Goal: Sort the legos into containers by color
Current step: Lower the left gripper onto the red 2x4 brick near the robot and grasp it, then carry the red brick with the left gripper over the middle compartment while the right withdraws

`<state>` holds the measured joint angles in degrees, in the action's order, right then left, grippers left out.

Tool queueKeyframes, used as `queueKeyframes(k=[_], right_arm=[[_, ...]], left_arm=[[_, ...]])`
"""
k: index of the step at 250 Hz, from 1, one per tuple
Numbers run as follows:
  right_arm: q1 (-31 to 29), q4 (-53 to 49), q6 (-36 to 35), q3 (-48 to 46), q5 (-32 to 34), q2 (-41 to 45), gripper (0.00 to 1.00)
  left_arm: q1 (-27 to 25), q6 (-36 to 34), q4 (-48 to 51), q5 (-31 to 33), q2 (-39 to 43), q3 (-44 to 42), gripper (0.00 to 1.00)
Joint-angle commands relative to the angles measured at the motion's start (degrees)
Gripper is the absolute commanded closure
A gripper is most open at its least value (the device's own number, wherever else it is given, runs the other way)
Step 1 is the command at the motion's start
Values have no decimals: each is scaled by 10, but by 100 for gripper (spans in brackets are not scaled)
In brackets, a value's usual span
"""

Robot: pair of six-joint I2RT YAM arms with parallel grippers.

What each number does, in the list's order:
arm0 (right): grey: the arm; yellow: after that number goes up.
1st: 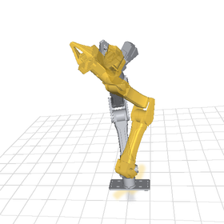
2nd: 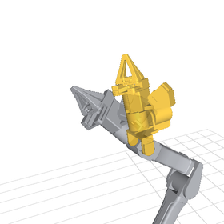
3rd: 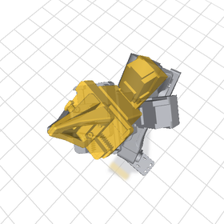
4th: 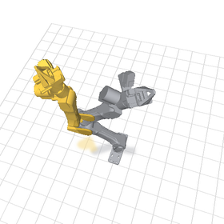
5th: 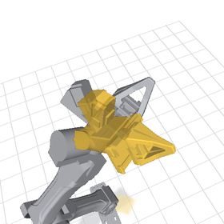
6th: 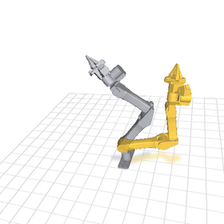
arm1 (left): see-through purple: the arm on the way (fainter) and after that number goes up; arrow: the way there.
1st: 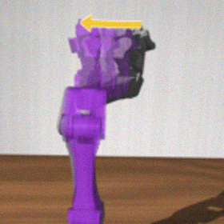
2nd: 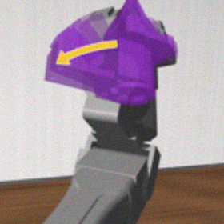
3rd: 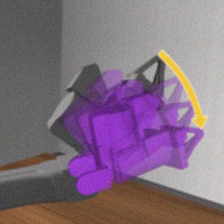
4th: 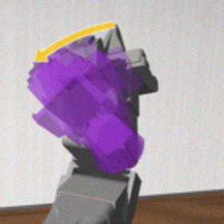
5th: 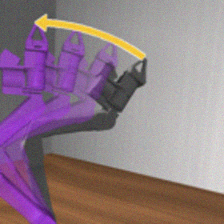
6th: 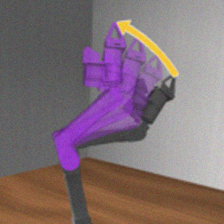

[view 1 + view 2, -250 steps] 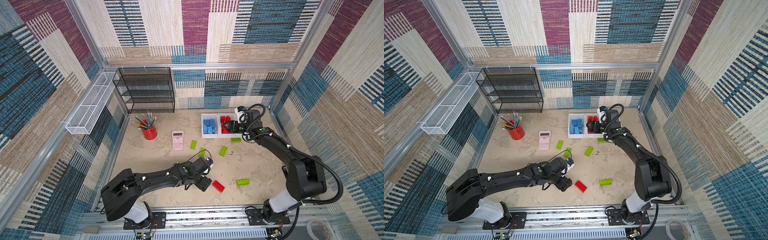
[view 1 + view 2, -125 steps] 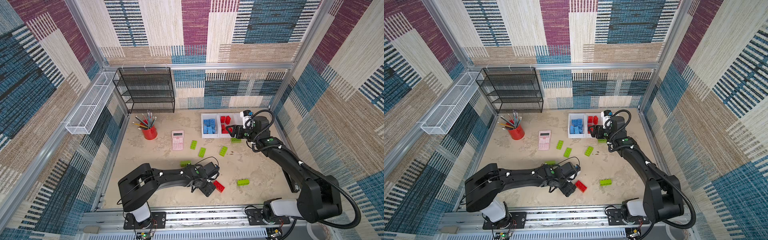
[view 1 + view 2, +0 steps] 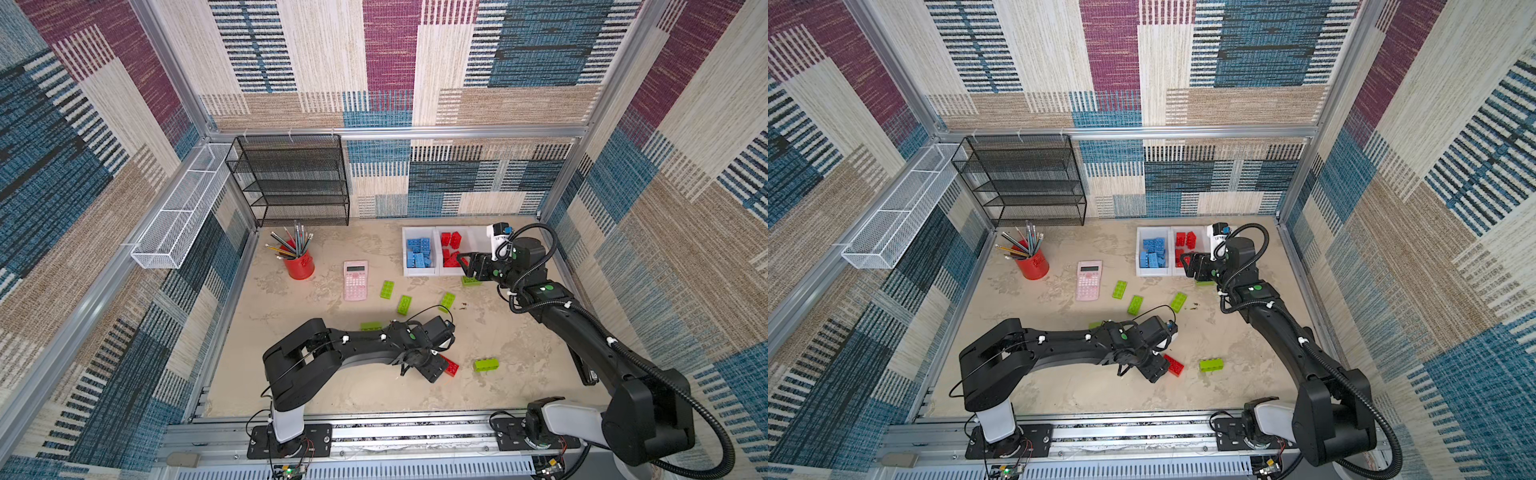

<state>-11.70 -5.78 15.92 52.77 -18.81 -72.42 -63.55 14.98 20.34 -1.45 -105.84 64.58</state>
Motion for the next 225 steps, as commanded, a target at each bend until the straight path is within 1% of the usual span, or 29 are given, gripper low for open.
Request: queueKeyframes(k=[1,44,111,121,126,157,174,203,225], right_arm=[[-1,23,-4,-2,10,-1,19],[-1,24,-6,-3,18,1,19],[-1,20,-3,-6,49,-4,19],[-1,20,-3,-5,54,-5,18],[-1,19,-1,-5,57,-6,18],[0,11,1,0,76,-11,18],[0,11,2,0,81,-11,18],[1,14,3,0,81,-11,18],[2,16,4,0,78,-10,18]], left_arm=[[-1,-6,16,-13,-16,14,25],[-1,-11,19,-24,-41,43,25],[0,-11,15,-43,-74,89,26],[0,-11,13,-46,-78,95,28],[0,-12,14,-47,-80,97,31],[0,-14,14,-52,-95,112,38],[0,-15,15,-53,-104,119,40],[0,-15,15,-54,-115,131,47],[0,-16,15,-57,-121,138,58]])
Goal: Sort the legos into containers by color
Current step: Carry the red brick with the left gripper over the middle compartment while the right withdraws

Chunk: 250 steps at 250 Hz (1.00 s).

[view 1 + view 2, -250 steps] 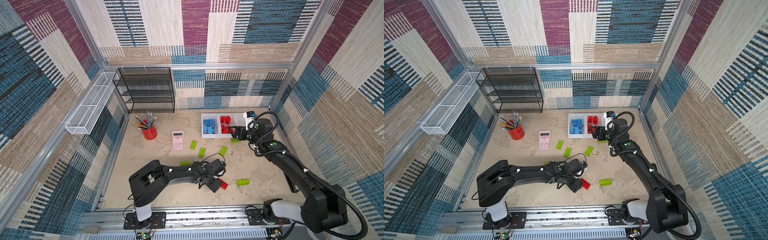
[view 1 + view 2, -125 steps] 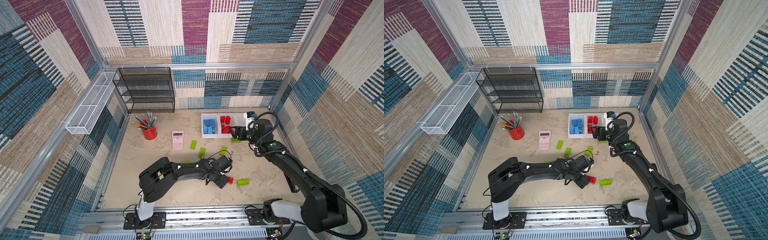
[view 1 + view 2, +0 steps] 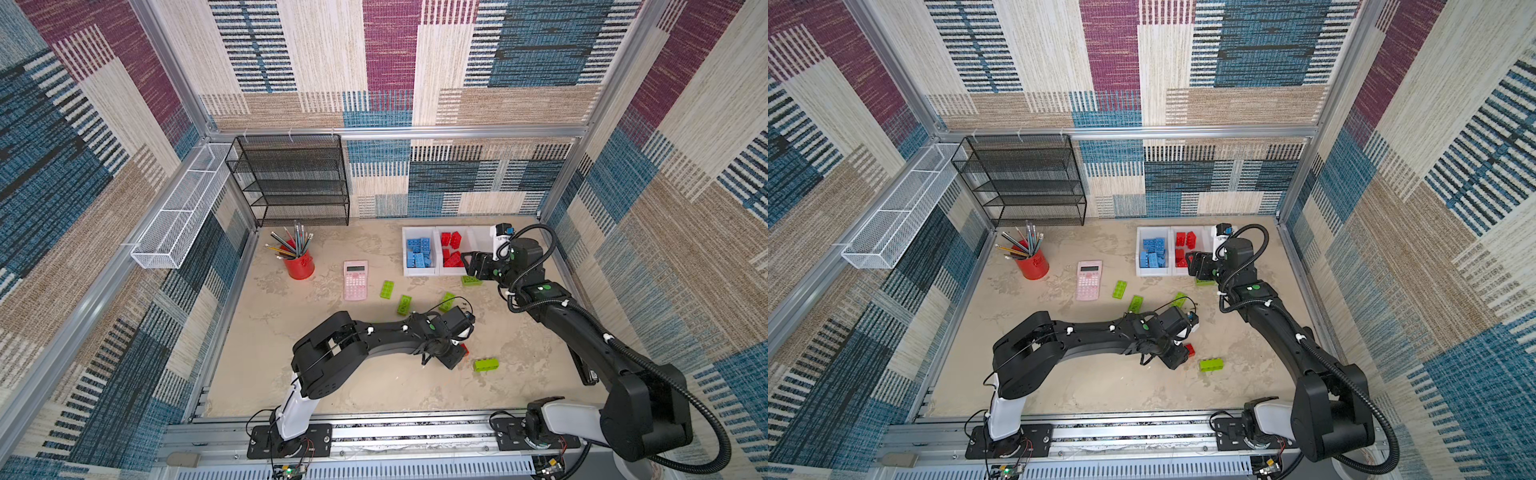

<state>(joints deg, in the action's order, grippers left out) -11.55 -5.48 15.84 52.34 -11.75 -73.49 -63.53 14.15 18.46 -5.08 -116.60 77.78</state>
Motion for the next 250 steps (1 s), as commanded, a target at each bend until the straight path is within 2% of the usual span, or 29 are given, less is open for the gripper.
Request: queueKeyframes(k=[1,41,67,144,197,250], right_arm=[[0,13,5,4,8,0,18],[1,16,5,1,4,3,18],[1,15,6,2,10,3,17],[4,-2,24,0,30,20,17],[29,-1,51,-30,19,49,15],[38,15,62,-86,-6,90,14]], left_arm=[[0,-8,34,-21,-13,6,59],[0,-11,41,-20,-19,17,73],[0,-11,32,-13,-8,9,78],[19,-23,33,18,45,-11,80],[70,-20,30,14,98,-26,80],[134,-31,34,-2,115,16,79]])
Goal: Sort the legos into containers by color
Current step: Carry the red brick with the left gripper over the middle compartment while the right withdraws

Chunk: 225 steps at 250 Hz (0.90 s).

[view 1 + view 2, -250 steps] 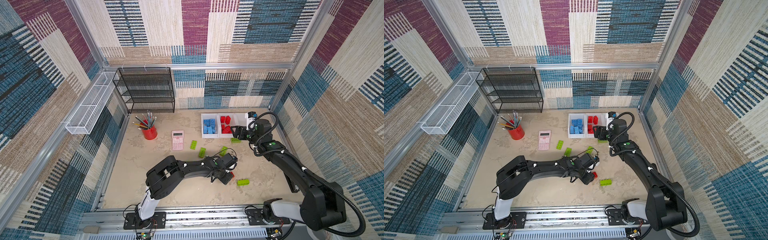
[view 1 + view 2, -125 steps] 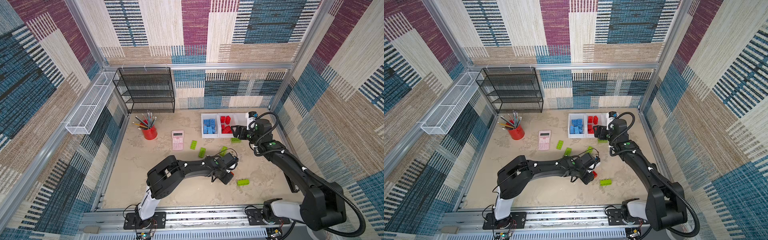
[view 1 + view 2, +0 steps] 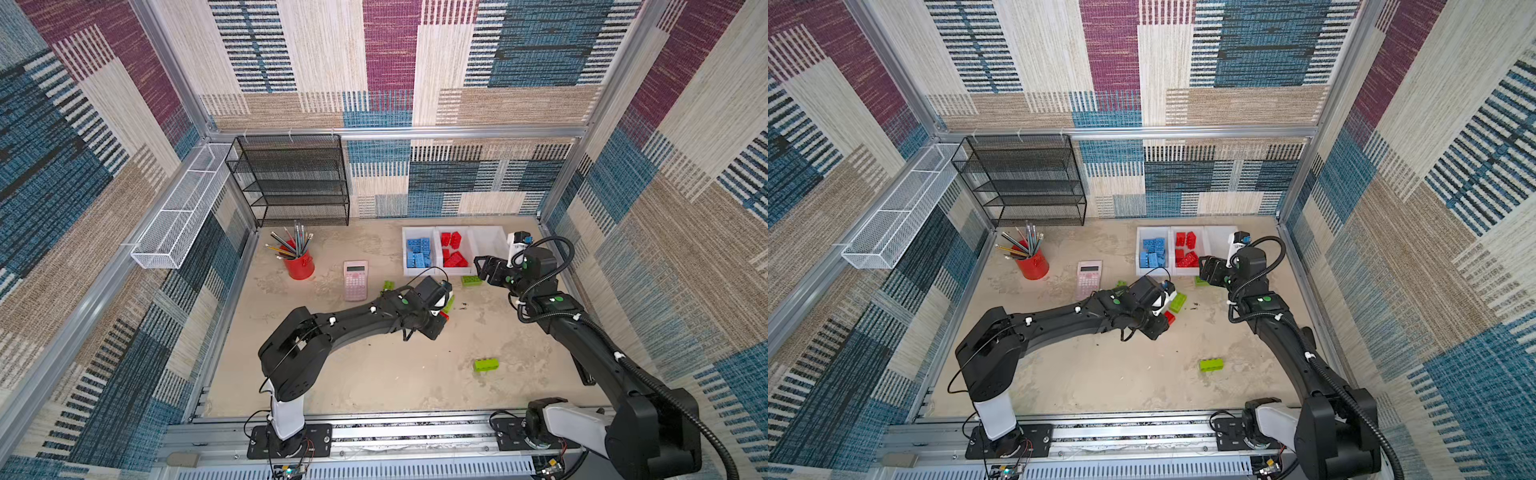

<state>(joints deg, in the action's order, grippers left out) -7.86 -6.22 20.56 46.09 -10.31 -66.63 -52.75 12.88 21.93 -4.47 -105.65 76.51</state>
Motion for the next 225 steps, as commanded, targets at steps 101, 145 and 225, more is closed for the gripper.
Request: queueKeyframes(k=[101,145,225], right_arm=[[1,118,38,-139,-117,83,12],[1,132,39,-160,-132,92,13],[0,157,36,-191,-141,118,13]], left_arm=[[84,-69,31,-10,-109,246,79],[96,-86,58,-10,-197,362,79],[105,-62,79,-59,-342,555,79]])
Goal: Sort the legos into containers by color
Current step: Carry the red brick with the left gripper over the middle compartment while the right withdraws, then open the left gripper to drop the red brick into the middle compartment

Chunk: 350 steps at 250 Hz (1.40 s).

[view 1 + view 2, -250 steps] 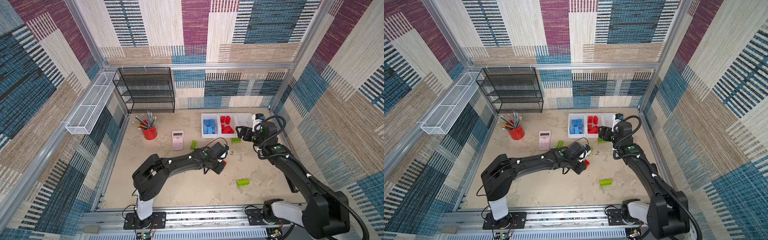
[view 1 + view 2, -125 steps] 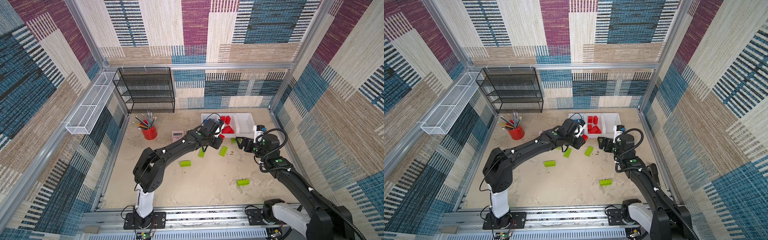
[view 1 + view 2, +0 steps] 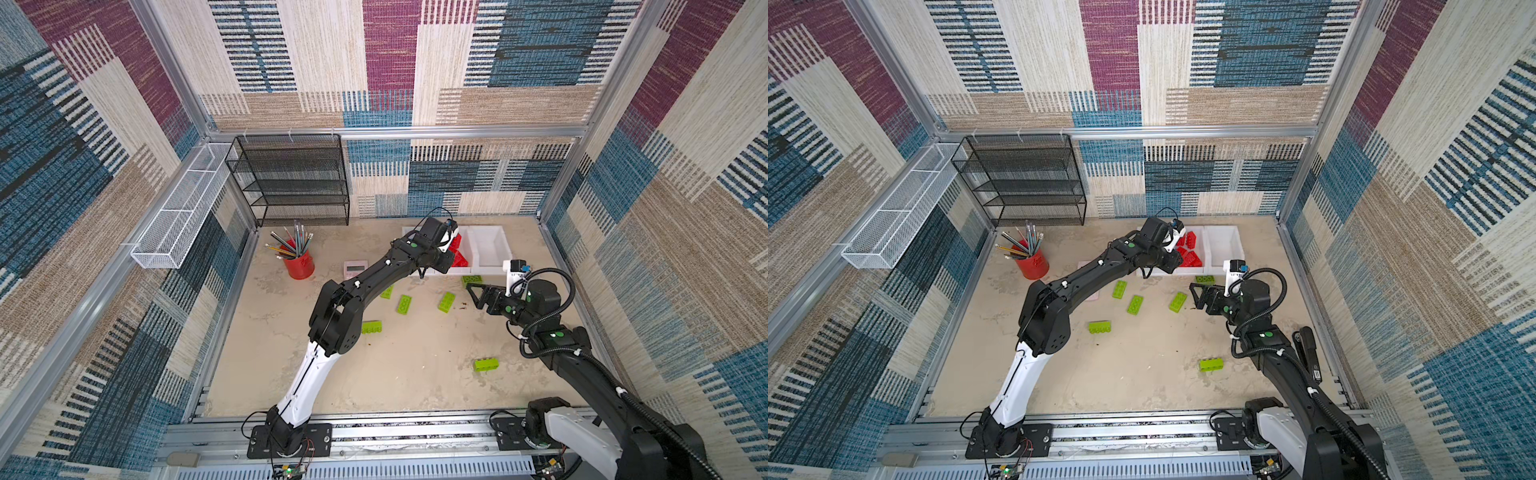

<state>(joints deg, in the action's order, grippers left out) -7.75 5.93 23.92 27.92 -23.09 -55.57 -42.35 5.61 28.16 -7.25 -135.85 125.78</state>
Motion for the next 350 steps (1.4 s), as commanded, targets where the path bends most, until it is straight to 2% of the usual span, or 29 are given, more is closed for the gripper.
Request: queueKeyframes(k=[1,32,75,152,181,208,231,291,350], right_arm=[[-1,35,2,-10,-13,8,13],[-1,50,12,-30,-25,20,13],[-1,84,41,-74,-33,83,14],[-1,78,37,-82,-24,109,12],[-1,73,34,-80,-24,105,11],[-1,65,34,-76,-21,99,11],[-1,46,37,-67,-15,86,11],[-15,-22,20,-32,44,66,11],[-56,-79,3,23,113,-23,13]], left_arm=[[1,11,17,-32,-41,66,79],[5,20,18,-44,-100,150,78],[15,36,-24,-64,-154,226,75],[31,125,-105,-95,-202,250,70],[32,134,-106,-101,-216,264,61],[33,133,-103,-98,-211,264,47],[34,127,-98,-94,-196,256,42],[35,119,-113,-73,-97,155,38],[35,149,-265,-45,116,-146,38]])
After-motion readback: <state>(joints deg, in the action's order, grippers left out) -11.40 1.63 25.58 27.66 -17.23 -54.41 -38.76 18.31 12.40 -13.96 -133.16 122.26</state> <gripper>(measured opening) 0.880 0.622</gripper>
